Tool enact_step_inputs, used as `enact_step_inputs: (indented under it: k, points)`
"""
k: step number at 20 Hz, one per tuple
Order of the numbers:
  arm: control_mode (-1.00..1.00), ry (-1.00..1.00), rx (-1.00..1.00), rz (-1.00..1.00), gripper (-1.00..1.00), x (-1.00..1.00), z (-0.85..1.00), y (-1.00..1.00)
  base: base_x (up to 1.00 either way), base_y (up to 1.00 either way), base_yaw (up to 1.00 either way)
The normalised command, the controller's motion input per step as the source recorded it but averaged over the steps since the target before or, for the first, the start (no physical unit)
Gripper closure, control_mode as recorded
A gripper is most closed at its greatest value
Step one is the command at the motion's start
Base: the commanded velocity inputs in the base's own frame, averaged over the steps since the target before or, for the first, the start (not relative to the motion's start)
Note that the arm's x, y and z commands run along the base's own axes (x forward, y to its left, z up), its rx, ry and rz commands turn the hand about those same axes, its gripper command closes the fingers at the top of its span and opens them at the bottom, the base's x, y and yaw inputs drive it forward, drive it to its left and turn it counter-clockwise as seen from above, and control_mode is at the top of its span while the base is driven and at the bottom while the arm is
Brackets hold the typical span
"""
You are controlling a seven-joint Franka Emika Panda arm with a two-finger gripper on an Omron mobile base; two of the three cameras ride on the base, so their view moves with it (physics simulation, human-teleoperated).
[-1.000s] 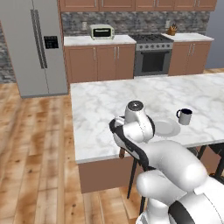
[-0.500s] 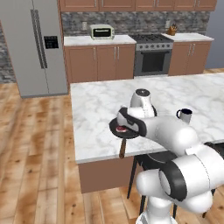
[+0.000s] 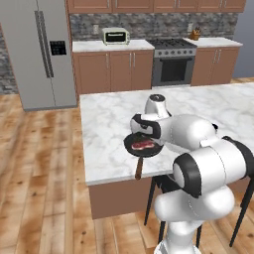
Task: Pick up the pan with the steak in it and place it on the dining table. Then place the steak on the plate.
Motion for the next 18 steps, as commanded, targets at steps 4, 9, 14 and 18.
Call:
enact_step_inputs:
  k: [4, 9, 14, 18]
  points:
    - [-1.00, -0.01, -0.02, 0.00, -1.00, -0.08, -0.10, 0.00, 0.00, 0.00, 0.00]
    - [-1.00, -0.03, -0.01, 0.00, -1.00, -0.04, -0.19, -0.06, 0.00, 0.00, 0.00]
    - [-1.00, 0.00, 0.00, -0.01, -1.00, 0.15, -0.21, -0.07, 0.00, 0.00, 0.00]
    - [-1.00, 0.00, 0.00, -0.04, -1.00, 0.47, -0.14, -0.06, 0.00, 0.00, 0.00]
